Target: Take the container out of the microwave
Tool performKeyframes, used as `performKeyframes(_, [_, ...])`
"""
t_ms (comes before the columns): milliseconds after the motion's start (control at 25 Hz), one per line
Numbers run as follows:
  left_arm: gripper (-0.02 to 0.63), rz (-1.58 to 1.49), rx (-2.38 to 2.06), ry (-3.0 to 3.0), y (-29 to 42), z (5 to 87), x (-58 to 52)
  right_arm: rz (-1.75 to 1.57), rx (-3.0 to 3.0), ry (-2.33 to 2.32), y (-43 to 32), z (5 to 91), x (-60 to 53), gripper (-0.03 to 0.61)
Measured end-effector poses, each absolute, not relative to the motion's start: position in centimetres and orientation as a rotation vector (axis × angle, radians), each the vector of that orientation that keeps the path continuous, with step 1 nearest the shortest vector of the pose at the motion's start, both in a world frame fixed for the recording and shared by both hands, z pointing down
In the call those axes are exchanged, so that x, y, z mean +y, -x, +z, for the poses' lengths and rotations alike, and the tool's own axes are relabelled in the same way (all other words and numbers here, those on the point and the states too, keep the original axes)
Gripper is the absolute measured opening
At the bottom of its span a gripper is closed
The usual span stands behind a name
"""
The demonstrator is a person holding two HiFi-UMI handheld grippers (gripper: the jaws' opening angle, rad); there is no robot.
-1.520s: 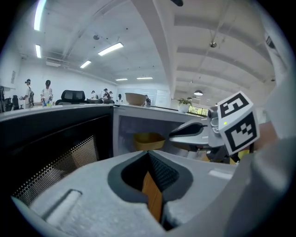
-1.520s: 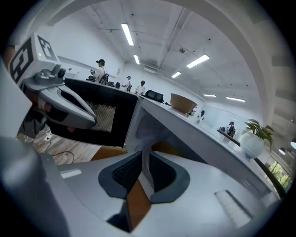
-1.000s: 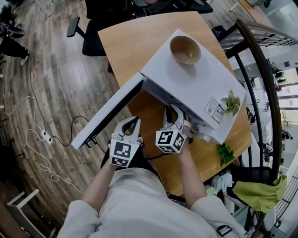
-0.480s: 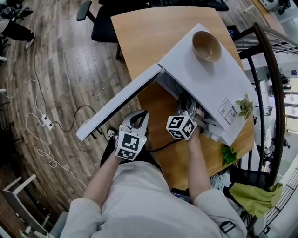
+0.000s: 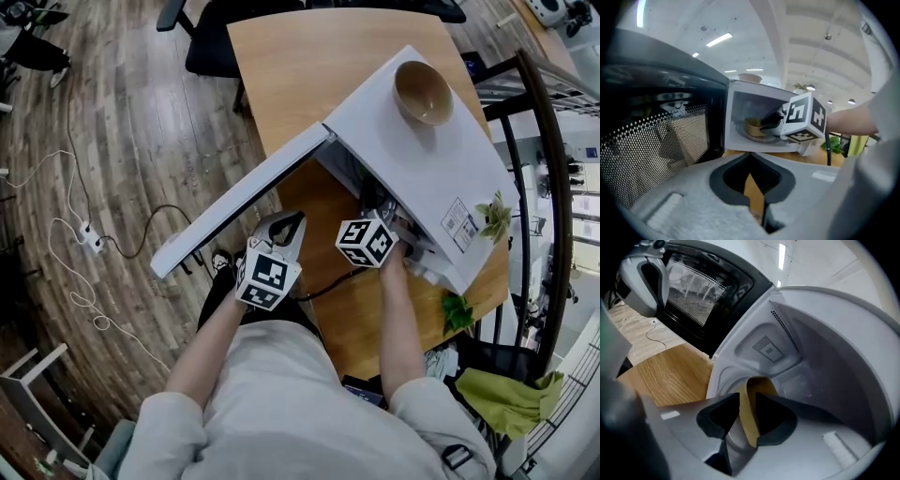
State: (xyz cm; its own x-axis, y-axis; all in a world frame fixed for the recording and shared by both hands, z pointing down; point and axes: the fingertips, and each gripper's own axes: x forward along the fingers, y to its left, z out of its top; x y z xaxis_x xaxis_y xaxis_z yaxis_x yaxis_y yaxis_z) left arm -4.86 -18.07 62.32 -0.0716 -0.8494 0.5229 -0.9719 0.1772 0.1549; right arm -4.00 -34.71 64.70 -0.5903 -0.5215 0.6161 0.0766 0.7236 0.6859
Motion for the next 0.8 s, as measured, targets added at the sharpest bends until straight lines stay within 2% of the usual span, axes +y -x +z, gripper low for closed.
performKeyframes(280, [0.003, 0.332, -1.958, -1.71, 5.0, 62.3, -18.0, -0.861, -1.985, -0.284, 4.3, 66.2, -35.7, 0.153])
performKeyframes(480, [0.003, 0.321, -1.965, -1.692, 5.3, 62.3, -17.6, -0.86, -1.94, -0.241, 4.0, 67.1, -35.9, 0.149])
performKeyframes(560, [0.003, 0.316, -1.963, -1.687, 5.3, 62.4, -17.4, -0.871, -1.929, -0.234, 3.9, 67.0, -35.9, 0.131])
performKeyframes(640, [0.003, 0.313, -1.962, -1.682, 5.2, 62.5, -17.3, -0.879, -1.928, -0.229, 3.9, 66.8, -35.8, 0.084])
performKeyframes(800, [0.003, 0.312, -1.969, -1.678, 5.2, 62.3, -17.0, -0.874, -1.926, -0.214, 3.7, 66.7, -35.4, 0.06])
